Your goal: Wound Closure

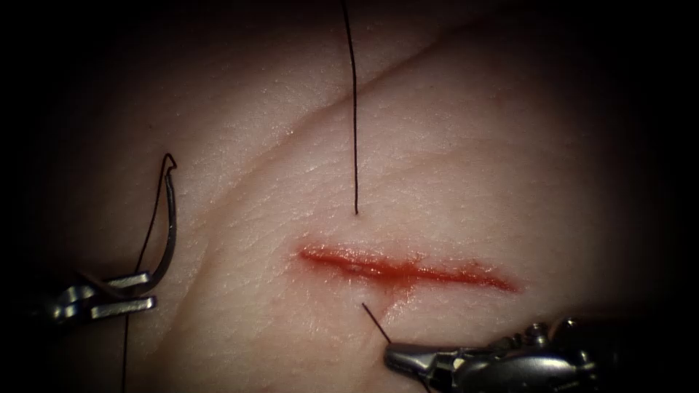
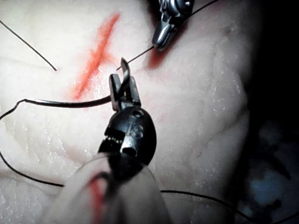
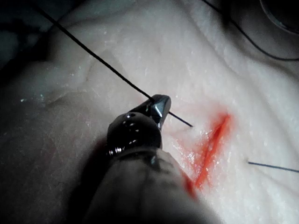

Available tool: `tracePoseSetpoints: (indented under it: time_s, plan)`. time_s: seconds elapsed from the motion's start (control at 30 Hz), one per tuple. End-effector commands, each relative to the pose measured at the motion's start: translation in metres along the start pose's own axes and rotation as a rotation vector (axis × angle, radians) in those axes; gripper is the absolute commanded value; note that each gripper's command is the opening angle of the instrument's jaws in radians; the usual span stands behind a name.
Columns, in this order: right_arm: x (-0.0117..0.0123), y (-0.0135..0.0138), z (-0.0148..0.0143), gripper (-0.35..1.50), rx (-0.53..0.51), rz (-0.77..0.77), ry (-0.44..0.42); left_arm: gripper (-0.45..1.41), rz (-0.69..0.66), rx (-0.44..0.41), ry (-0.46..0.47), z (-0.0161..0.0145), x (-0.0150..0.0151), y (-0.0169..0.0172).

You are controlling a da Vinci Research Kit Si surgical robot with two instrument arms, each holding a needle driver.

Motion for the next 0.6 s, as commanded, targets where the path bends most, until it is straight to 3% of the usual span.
tracePoseSetpoints:
  time_s: [0.03, 0.23, 0.43, 0.6]
  plan:
    - [0.0029, -0.0024, -0.0003, -0.35, 0.007, -0.007, 0.021, -0.45, -0.002, -0.001, -0.001, 0.0005, -0.0006, 0.0006]
    - [0.0087, -0.0056, -0.0008, -0.35, 0.05, -0.04, 0.046, -0.45, -0.001, 0.002, -0.002, 0.0008, -0.0006, 0.0007]
    - [0.0116, -0.007, -0.001, -0.35, 0.102, -0.061, 0.054, -0.45, -0.002, 0.0, 0.0, 0.0009, -0.0005, 0.0006]
    - [0.0126, -0.0072, -0.0011, -0.35, 0.12, -0.066, 0.054, -0.45, -0.002, 0.001, 0.0, 0.001, -0.0005, 0.0006]
